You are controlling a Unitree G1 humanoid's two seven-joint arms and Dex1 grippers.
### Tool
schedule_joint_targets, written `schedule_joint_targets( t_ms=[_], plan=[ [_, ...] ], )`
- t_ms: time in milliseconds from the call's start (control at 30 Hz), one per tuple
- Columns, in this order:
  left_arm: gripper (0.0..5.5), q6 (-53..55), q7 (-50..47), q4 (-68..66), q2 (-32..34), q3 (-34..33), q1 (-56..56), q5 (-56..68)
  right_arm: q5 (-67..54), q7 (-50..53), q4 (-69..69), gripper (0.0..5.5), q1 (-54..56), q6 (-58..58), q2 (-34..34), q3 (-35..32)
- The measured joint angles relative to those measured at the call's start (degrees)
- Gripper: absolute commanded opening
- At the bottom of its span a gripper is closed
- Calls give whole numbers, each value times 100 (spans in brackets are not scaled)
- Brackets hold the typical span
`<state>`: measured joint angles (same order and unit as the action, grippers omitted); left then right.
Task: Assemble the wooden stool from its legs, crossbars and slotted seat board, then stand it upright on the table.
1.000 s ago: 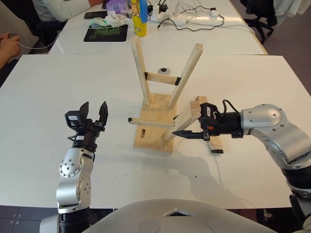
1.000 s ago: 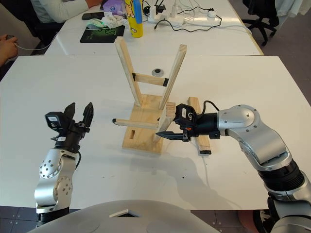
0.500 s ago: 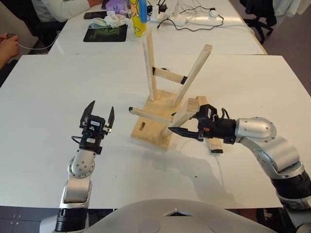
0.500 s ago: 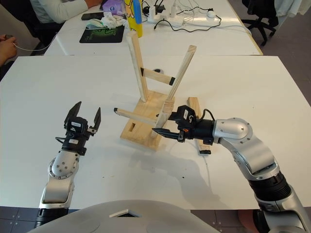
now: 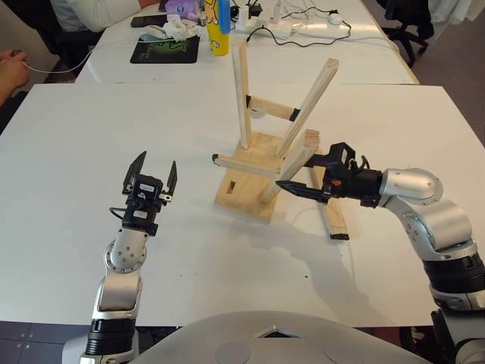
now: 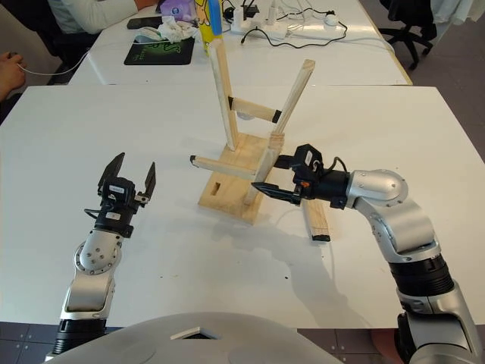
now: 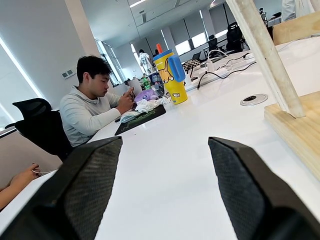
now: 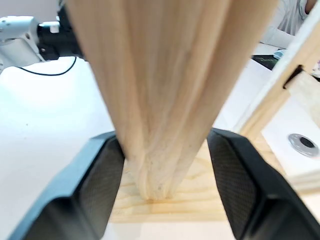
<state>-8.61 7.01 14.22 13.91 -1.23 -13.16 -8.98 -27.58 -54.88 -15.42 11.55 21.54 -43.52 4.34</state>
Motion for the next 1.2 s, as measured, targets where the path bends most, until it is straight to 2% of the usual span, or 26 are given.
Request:
schedule_joint_targets(
  t_ms=[267, 433, 533, 733, 900, 1200],
  plan=[
    [320, -12, -55, 27, -10, -27, -129, -5, 219, -82, 420, 282, -597, 45, -621, -828],
    [320, -12, -160, 73, -56, -52, -272, -18, 240, -20, 469, 282, -902, 241, -667, -1087],
    [320, -12, -196, 83, -65, -54, -279, -23, 375, 391, 354, 282, -1160, 651, -656, -1175],
    [320, -24, -314, 159, -80, -49, -382, -186, 166, 1810, -213, 282, -1500, 2327, 84, -1434],
    [320, -36, -406, 212, -142, -39, -460, -259, -231, 2732, -941, 282, -1346, 3628, 673, -1633],
    [320, -72, -429, 229, -189, -41, -451, -257, -202, 3532, -1616, 282, -1343, 4656, 920, -1413]
  ],
)
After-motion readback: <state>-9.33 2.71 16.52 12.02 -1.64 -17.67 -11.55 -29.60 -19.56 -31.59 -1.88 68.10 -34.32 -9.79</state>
